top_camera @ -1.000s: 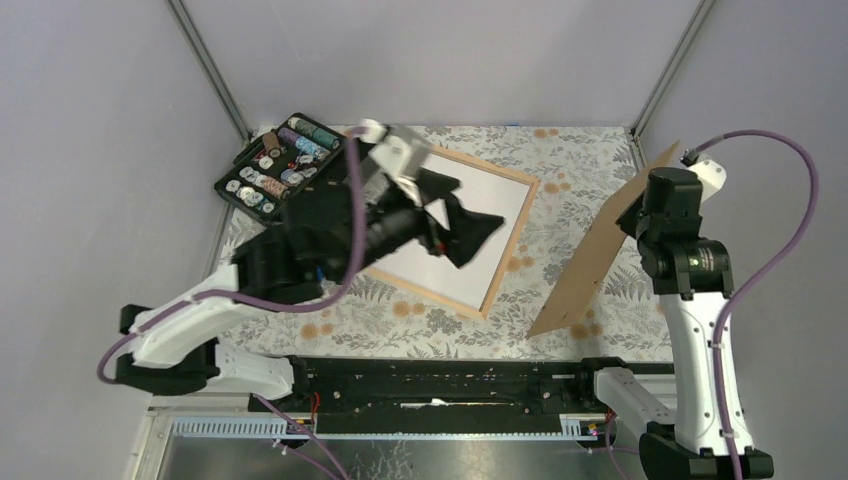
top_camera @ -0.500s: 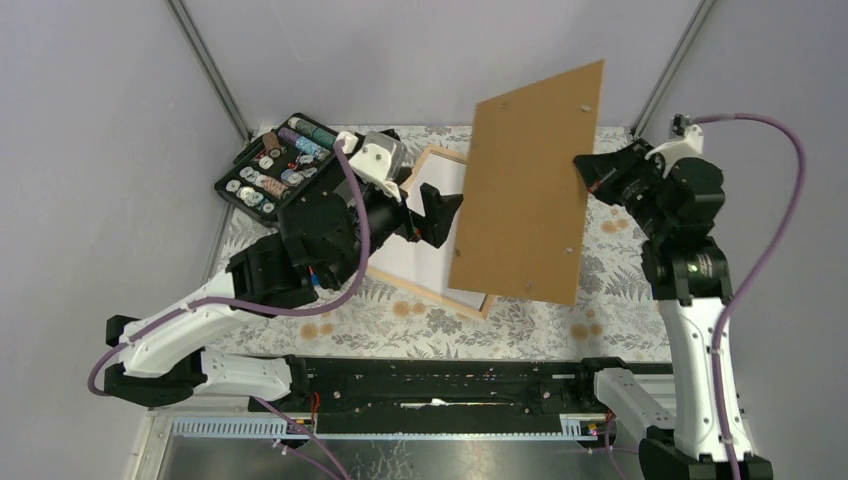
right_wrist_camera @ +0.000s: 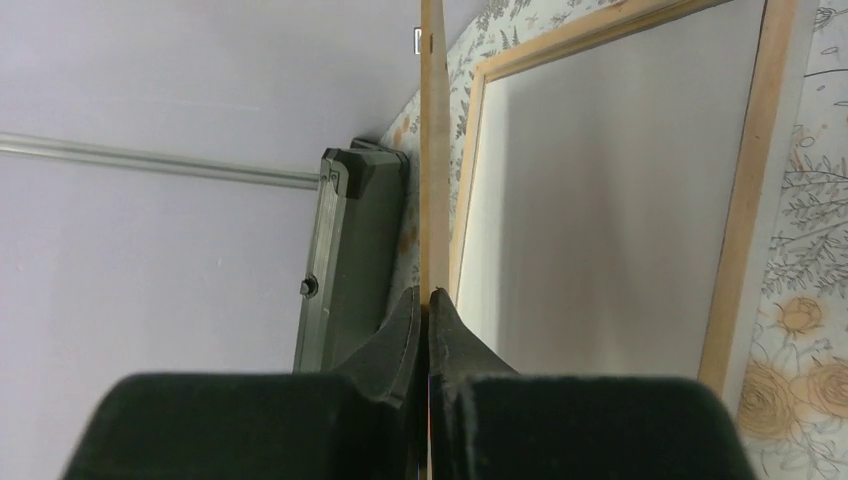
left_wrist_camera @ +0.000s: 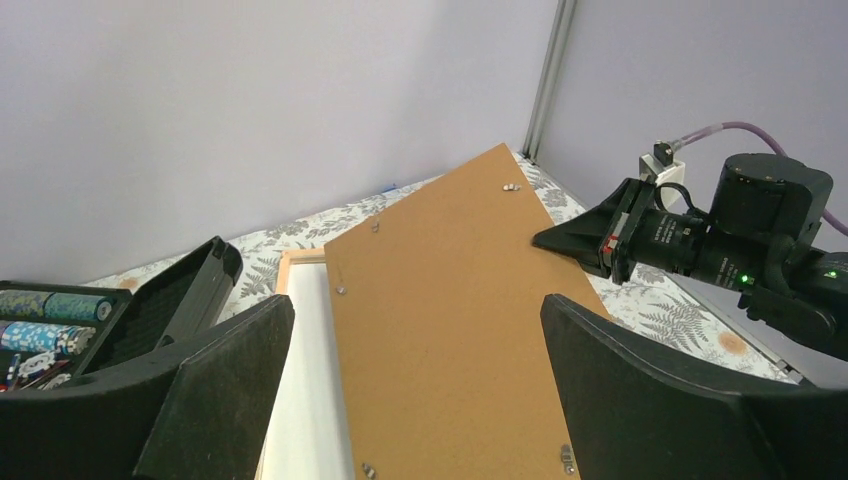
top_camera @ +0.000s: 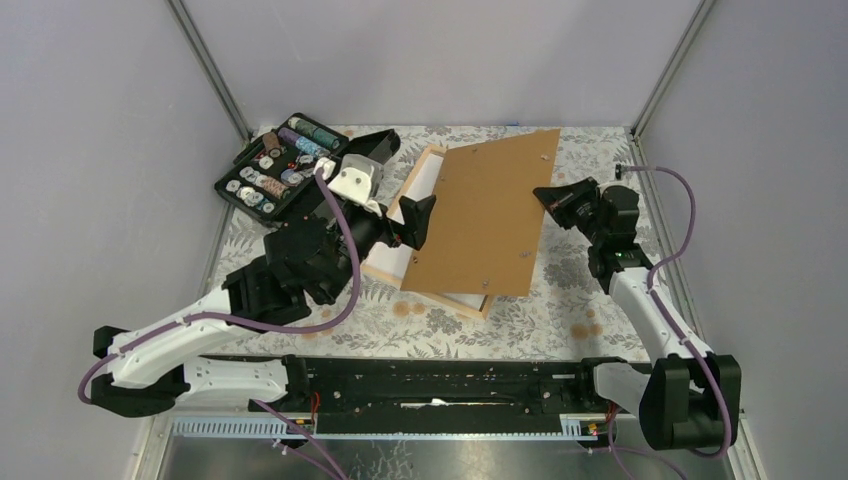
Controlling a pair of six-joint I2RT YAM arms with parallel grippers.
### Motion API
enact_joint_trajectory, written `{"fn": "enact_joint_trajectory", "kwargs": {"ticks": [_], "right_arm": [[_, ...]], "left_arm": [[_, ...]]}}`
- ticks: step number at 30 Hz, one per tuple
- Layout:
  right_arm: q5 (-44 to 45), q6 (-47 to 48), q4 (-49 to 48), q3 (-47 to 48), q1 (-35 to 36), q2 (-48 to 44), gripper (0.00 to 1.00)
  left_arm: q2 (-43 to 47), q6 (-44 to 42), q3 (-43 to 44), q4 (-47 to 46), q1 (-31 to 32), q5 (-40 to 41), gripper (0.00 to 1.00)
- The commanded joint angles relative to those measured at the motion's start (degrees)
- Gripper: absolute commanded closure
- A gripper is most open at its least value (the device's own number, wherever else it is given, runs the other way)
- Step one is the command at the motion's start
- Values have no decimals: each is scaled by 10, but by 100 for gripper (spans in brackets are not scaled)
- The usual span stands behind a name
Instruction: Put the photo into the frame
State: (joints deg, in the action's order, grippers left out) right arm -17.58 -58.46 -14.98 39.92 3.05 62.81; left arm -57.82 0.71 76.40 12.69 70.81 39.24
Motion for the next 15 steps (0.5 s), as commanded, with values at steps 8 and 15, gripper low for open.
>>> {"fn": "enact_joint_trajectory", "kwargs": {"ticks": [8,15], "right_arm": [[57,-87,-239,-36,33,58,100],[130,-92,-282,-55,73,89,100]], "left_arm": [[-12,-12,-12,-34,-18,2,1],[-9,12,-15,-31,-40,-27,1]]}}
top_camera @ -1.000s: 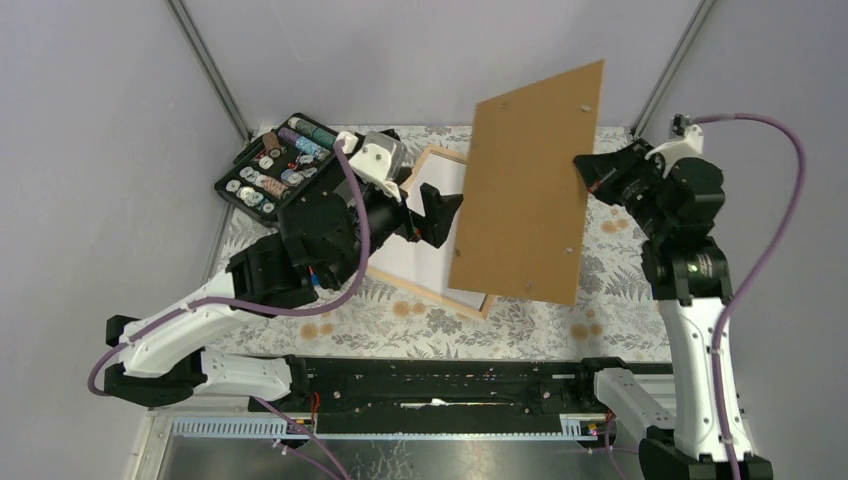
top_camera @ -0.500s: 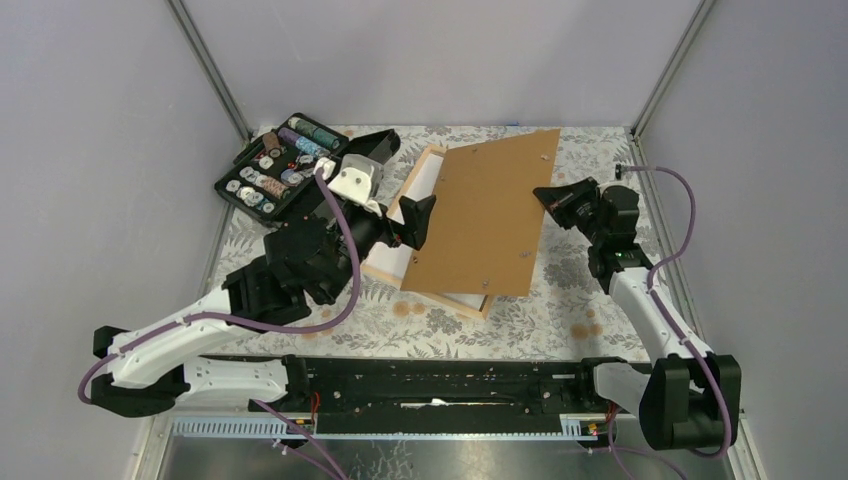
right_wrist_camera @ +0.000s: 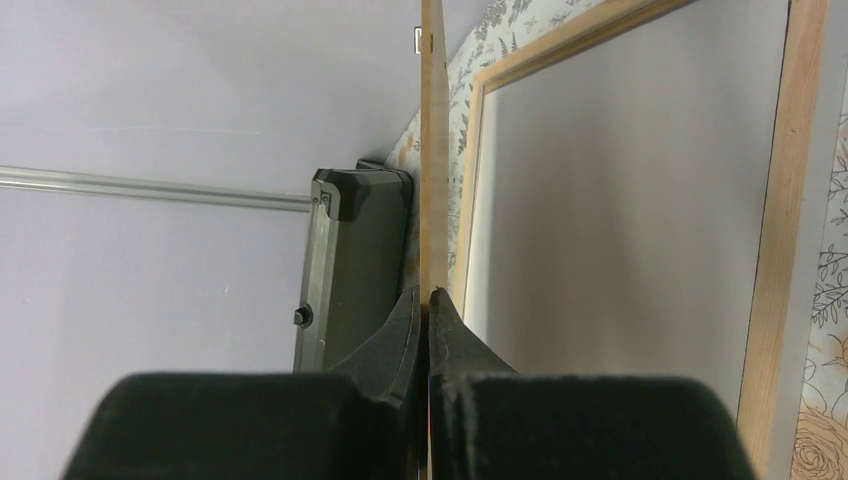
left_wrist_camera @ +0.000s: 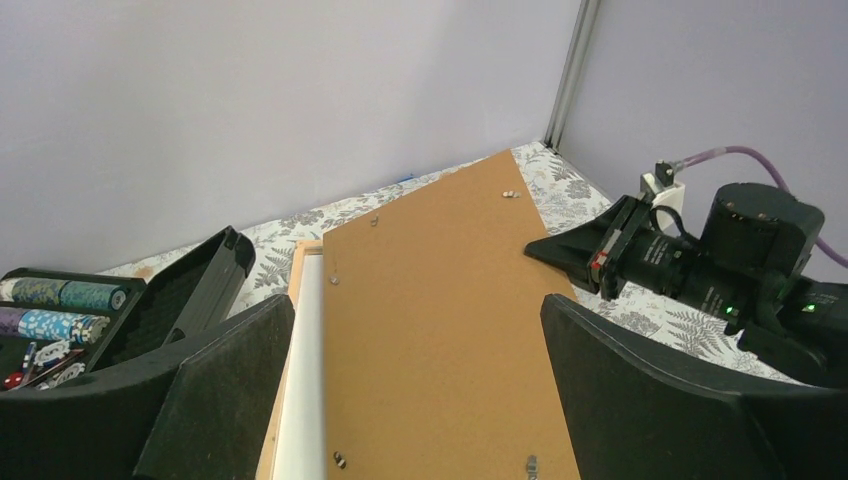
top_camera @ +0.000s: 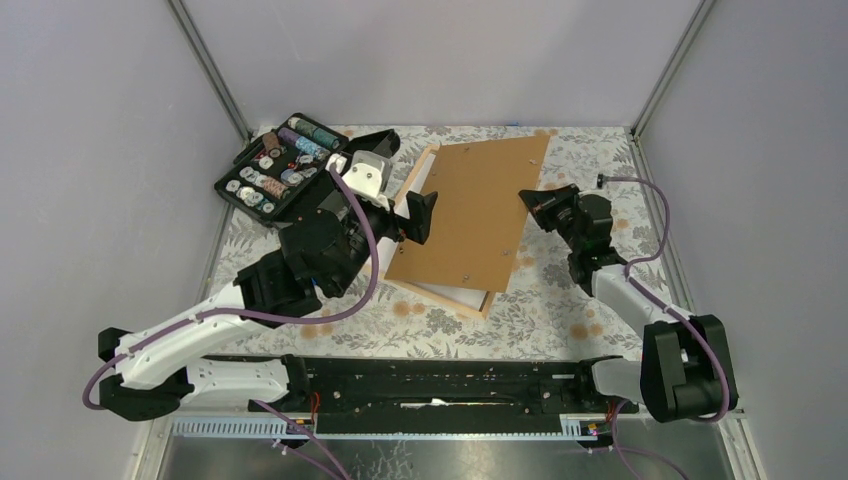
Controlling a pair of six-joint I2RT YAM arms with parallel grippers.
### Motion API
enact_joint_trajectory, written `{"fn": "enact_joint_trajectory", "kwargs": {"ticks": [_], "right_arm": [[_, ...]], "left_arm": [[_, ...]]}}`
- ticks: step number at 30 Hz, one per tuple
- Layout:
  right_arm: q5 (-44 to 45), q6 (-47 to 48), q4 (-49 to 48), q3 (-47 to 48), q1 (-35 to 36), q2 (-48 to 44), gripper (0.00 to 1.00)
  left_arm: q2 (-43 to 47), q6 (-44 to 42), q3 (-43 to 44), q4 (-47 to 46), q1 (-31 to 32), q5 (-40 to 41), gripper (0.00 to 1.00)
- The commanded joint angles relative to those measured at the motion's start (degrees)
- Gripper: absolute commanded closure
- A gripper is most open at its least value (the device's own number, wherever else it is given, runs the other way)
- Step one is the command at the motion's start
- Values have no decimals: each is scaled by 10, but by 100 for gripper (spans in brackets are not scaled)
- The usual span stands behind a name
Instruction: Put the photo into the frame
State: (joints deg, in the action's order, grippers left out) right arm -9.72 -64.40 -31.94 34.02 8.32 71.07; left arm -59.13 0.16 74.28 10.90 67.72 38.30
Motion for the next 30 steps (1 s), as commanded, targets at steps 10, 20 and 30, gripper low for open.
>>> {"fn": "enact_joint_trajectory", "kwargs": {"ticks": [10,20,30], "right_arm": [[126,-48,-204,-10,79,79,100],[187,-70,-261,-31,109,136,100],[203,-98,-298,-35,111,191,100]], "left_arm": [[4,35,-1,-14,-26,-36,1],[-3,41,-3,-12,-37,-51,1],[-7,50,-4,-9,-47,-69,1]]}}
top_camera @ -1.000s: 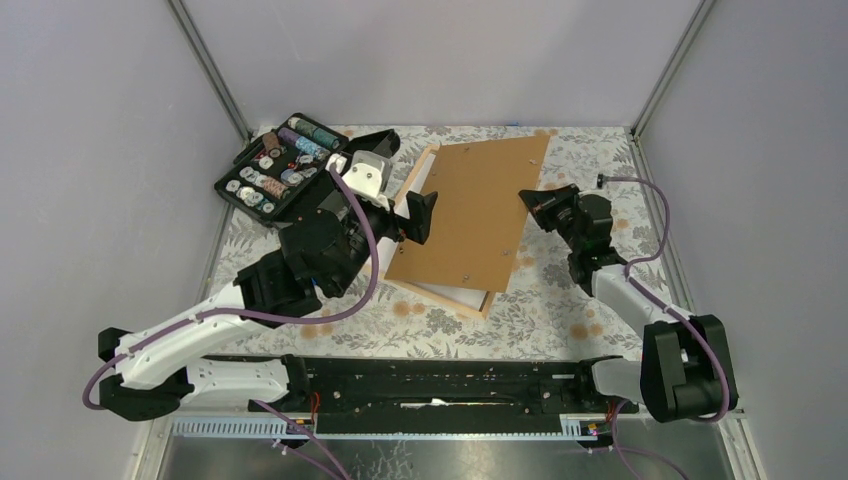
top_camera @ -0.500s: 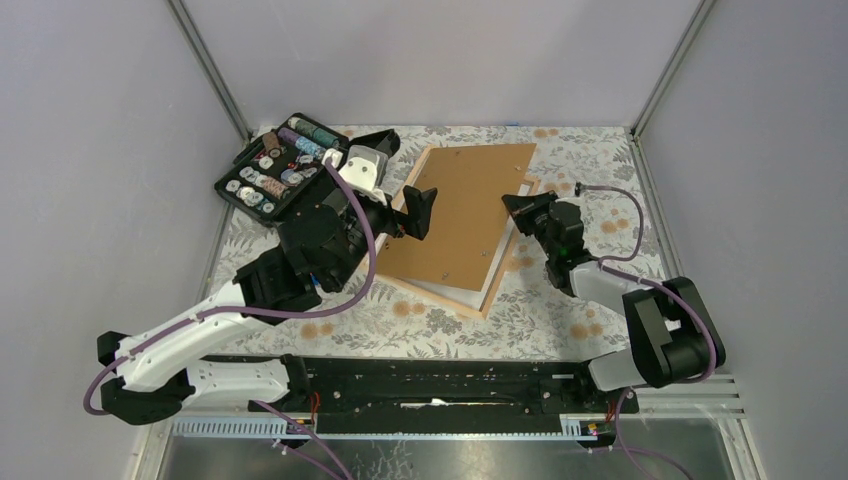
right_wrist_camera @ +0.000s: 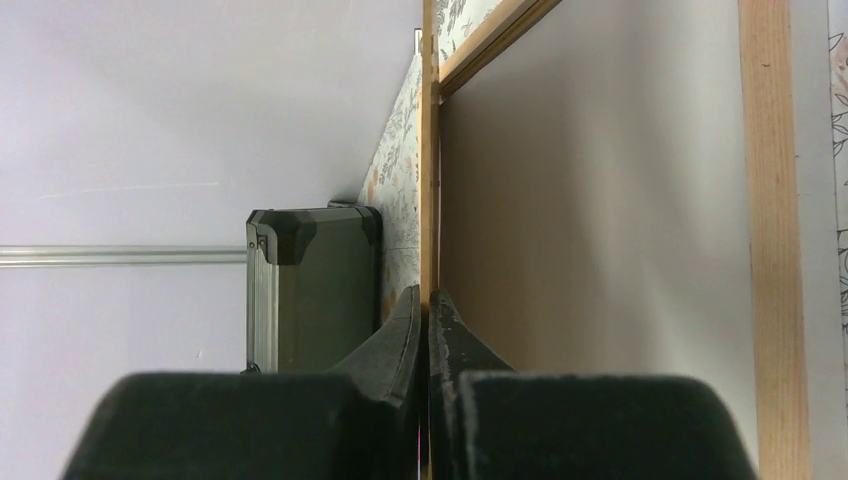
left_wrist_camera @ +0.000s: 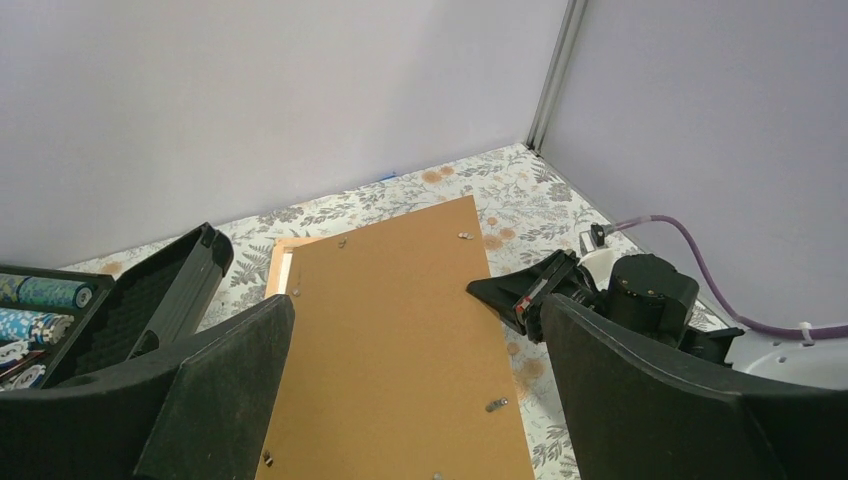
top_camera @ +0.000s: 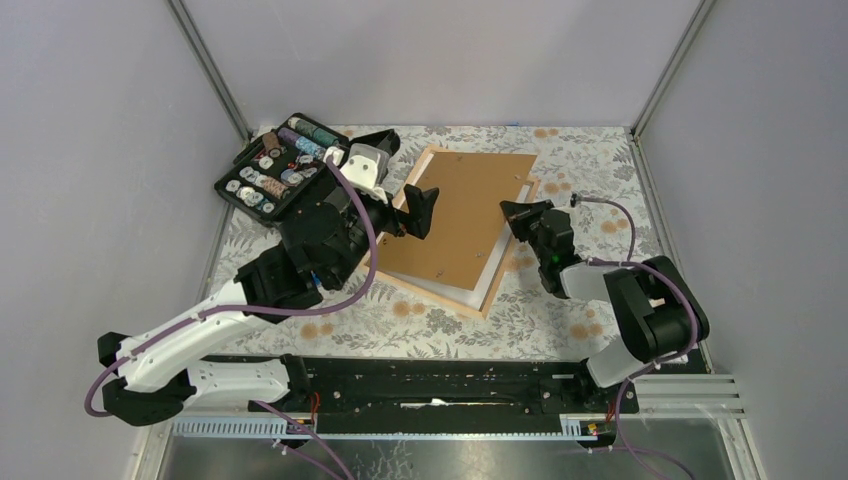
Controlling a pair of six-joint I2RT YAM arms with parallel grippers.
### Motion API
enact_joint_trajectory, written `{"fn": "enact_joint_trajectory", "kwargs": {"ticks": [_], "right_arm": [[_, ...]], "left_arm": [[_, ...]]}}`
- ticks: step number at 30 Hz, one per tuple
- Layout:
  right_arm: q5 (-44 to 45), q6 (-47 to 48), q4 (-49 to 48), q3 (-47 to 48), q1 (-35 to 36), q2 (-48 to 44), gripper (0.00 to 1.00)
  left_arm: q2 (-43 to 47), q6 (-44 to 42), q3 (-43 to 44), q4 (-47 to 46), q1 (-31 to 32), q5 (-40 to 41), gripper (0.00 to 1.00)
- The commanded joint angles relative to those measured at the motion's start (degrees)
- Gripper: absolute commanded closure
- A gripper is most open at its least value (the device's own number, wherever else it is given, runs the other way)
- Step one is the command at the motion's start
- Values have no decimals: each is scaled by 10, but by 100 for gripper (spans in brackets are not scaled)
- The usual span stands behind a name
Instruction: Put the photo into the frame
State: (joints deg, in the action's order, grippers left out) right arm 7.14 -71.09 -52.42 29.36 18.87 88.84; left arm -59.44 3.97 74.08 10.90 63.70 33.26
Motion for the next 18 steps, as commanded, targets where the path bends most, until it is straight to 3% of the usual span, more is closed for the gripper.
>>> {"fn": "enact_joint_trajectory", "kwargs": {"ticks": [1,12,18], "right_arm": [[35,-32,-98,12,5,21,100],[-16,-19,-112,40,5,84,100],[-66,20,-66,65,4,106,100]], "left_arm": [[-5,14,-2,-9,-8,-21,1],[-4,28,0,-3,-27,-42,1],[-2,31,0,-2,-32,-47,1]]}}
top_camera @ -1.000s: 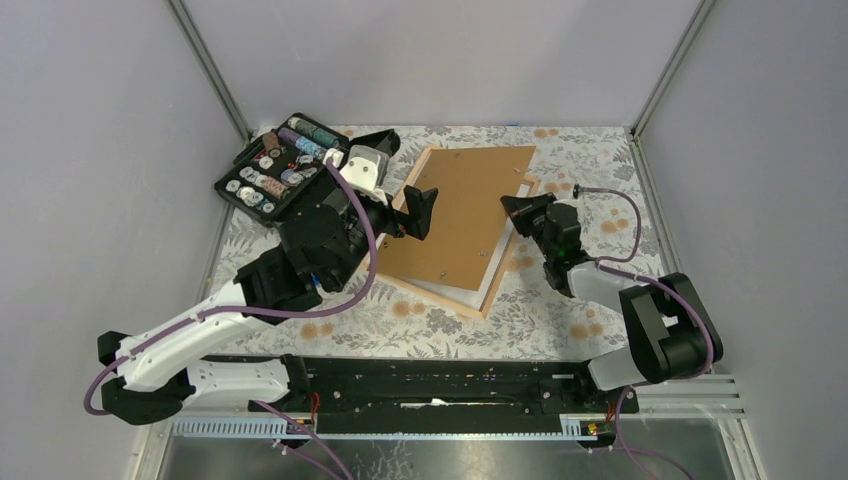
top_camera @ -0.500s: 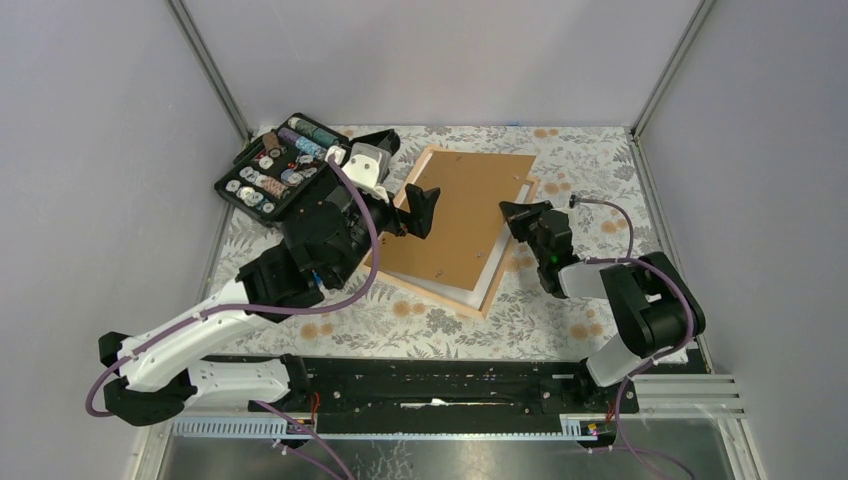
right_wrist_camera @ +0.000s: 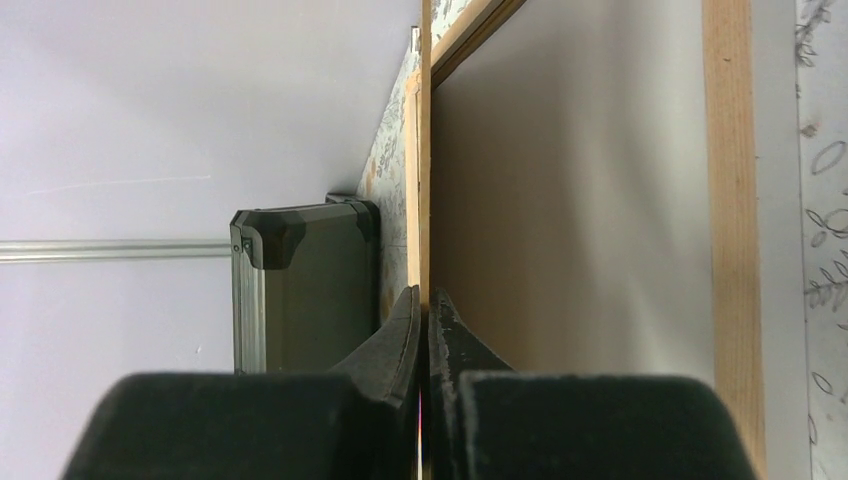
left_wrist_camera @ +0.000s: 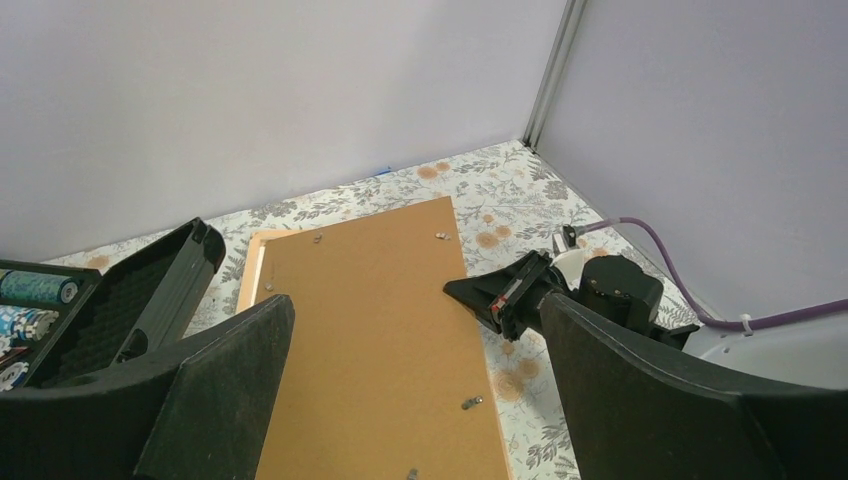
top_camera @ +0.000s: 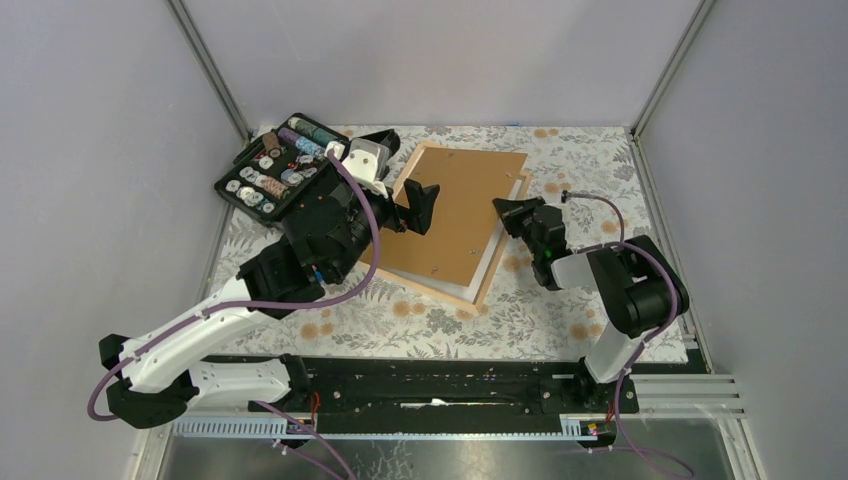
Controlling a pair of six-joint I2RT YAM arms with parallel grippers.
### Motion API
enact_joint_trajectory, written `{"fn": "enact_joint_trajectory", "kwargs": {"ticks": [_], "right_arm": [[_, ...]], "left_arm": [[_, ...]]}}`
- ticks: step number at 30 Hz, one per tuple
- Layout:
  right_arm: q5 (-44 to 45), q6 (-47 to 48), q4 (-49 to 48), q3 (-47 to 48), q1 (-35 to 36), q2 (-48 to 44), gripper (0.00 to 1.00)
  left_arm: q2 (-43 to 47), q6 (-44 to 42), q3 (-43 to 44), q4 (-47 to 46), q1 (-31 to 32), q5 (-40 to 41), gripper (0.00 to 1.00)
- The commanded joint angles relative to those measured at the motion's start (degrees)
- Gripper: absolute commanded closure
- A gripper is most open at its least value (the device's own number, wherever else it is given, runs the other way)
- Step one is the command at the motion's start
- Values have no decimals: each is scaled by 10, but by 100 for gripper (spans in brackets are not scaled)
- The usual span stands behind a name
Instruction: Put the photo into the frame
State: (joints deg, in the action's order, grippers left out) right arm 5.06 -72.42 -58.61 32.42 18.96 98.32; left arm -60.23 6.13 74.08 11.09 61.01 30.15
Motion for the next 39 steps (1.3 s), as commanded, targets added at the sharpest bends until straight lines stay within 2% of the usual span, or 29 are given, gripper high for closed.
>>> {"fn": "enact_joint_trajectory", "kwargs": {"ticks": [1,4,10,23,26,31,39], "right_arm": [[-49,42,14,42,3,12,99],[-83,82,72,67,2,14,86],[-104,161,208,112,3,3,75],[-99,413,621,271,4,4,30],[-82,459,681,285,4,-7,23],[-64,465,715,248,6,-42,21],[-64,400,698,198,33,-63,30]], "left_arm": [[6,10,0,-3,-6,-17,1],[7,11,0,-3,-7,-18,1],[10,15,1,-3,-8,-22,1],[12,20,1,-2,-9,-27,1],[13,21,0,-2,-9,-28,1],[9,22,0,-1,-9,-28,1],[2,24,-2,-1,-4,-30,1]]}}
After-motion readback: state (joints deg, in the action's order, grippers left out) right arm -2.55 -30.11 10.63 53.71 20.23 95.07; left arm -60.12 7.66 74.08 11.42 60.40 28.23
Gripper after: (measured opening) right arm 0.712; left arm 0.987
